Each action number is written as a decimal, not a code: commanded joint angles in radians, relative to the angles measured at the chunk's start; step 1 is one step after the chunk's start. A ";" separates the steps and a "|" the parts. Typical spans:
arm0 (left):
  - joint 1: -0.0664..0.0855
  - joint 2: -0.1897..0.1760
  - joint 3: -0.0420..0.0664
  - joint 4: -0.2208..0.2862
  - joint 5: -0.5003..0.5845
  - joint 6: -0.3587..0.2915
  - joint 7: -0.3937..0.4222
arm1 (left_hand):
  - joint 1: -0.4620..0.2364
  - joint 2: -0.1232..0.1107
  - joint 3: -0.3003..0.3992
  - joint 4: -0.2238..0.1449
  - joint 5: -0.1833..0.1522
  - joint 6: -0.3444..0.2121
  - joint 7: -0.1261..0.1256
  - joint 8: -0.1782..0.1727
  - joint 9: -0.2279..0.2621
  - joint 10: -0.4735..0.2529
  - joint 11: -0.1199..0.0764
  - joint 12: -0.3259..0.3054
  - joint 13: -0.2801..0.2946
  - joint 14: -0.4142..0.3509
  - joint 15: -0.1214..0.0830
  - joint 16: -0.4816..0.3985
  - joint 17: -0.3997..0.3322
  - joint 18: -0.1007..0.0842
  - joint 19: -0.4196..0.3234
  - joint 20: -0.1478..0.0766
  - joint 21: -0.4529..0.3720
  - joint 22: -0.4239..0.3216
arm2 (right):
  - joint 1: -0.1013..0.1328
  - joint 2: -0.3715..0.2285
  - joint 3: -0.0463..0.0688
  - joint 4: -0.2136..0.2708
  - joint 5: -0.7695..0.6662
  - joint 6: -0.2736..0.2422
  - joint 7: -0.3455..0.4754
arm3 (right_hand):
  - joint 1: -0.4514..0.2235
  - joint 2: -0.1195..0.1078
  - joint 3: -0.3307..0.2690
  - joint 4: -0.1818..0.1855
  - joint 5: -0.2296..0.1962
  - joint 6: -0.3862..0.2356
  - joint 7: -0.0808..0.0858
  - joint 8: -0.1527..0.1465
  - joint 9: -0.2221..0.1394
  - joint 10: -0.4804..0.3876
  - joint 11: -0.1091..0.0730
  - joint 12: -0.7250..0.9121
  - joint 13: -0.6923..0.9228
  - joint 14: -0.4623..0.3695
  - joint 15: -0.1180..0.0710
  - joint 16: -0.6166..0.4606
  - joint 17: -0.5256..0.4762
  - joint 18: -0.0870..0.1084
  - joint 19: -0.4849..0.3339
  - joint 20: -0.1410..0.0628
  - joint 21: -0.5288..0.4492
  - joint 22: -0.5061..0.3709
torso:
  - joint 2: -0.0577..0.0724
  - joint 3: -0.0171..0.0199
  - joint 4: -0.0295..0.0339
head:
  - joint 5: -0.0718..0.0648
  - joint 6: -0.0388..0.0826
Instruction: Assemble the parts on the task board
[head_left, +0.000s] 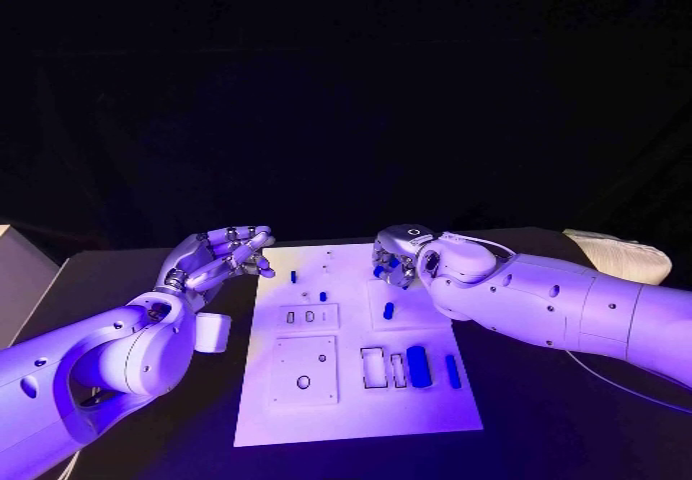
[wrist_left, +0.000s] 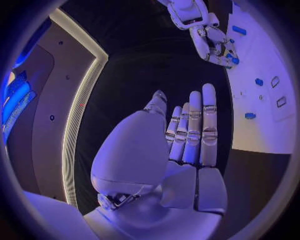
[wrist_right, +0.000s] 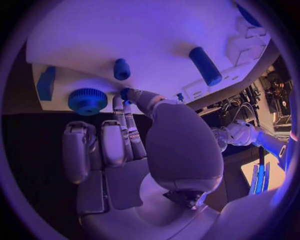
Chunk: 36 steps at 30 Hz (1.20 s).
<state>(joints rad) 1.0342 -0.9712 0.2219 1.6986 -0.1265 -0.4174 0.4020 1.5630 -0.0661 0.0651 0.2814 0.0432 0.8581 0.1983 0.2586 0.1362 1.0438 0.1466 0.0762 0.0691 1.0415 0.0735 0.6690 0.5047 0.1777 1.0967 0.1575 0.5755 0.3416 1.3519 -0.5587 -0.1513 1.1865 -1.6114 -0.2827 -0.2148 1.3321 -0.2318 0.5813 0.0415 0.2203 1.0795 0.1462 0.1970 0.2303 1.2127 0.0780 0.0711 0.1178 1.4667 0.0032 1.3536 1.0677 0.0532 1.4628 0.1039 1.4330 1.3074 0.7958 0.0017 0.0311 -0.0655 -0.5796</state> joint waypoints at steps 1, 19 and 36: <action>0.000 0.001 0.001 0.000 0.001 0.021 0.000 | -0.006 0.001 0.002 0.003 0.005 0.002 0.004 -0.006 -0.001 0.002 -0.001 -0.007 -0.001 -0.007 0.002 0.004 0.002 -0.002 -0.008 0.001 0.004 0.001 | -0.006 0.000 -0.003 0.011 -0.004 -0.056 -0.019 | -0.003 0.005 0.007 -0.001 -0.004 0.004 -0.001 0.003 -0.001 0.007 0.001 0.005 0.001 0.020 -0.008 0.006 0.000 -0.007 0.022 -0.006 0.004 0.045 | 0.002 -0.0007 0.0004 | -0.001 0.005; 0.000 0.000 0.001 -0.016 0.001 0.023 -0.001 | -0.005 0.000 0.002 0.001 0.005 0.001 0.004 -0.008 -0.002 0.000 0.000 -0.007 -0.001 -0.010 0.003 0.007 0.002 -0.002 -0.012 0.002 0.010 0.005 | -0.001 0.062 0.012 -0.011 0.015 -0.232 -0.073 | -0.016 0.003 0.014 0.004 -0.039 0.002 -0.002 0.008 0.012 0.012 0.000 -0.001 0.007 0.019 -0.009 0.008 -0.007 -0.005 0.017 -0.008 -0.004 0.033 | -0.001 -0.0142 0.0111 | -0.009 0.015; 0.001 0.012 0.002 -0.012 0.001 0.023 -0.002 | -0.002 0.000 0.003 0.000 0.005 0.002 0.004 -0.008 -0.002 0.001 0.000 -0.007 0.000 -0.011 0.003 0.008 0.003 -0.001 -0.014 0.002 0.013 0.008 | 0.003 0.176 0.014 -0.120 0.032 -0.240 -0.069 | -0.014 0.005 0.018 0.003 -0.038 0.001 -0.002 0.009 0.015 0.013 -0.001 -0.002 0.009 0.019 -0.009 0.011 -0.003 -0.005 0.017 -0.008 -0.004 0.034 | 0.010 -0.0313 0.0274 | -0.015 0.022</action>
<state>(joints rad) 1.0345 -0.9616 0.2223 1.6838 -0.1265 -0.4120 0.3952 1.5630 -0.0661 0.0651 0.2814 0.0432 0.8581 0.1983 0.2551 0.1358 1.0438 0.1467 0.0725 0.0692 1.0379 0.0770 0.6730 0.5063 0.1778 1.0897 0.1574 0.5818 0.3489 1.3553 -0.3880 -0.1375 1.0747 -1.5813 -0.5185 -0.2866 1.3278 -0.2276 0.5938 0.0429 0.1855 1.0828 0.1462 0.1997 0.2435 1.2198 0.0783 0.0711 0.1251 1.4666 0.0033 1.3613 1.0639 0.0533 1.4663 0.1003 1.4324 1.3079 0.8023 -0.0259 0.0544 -0.0802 -0.5572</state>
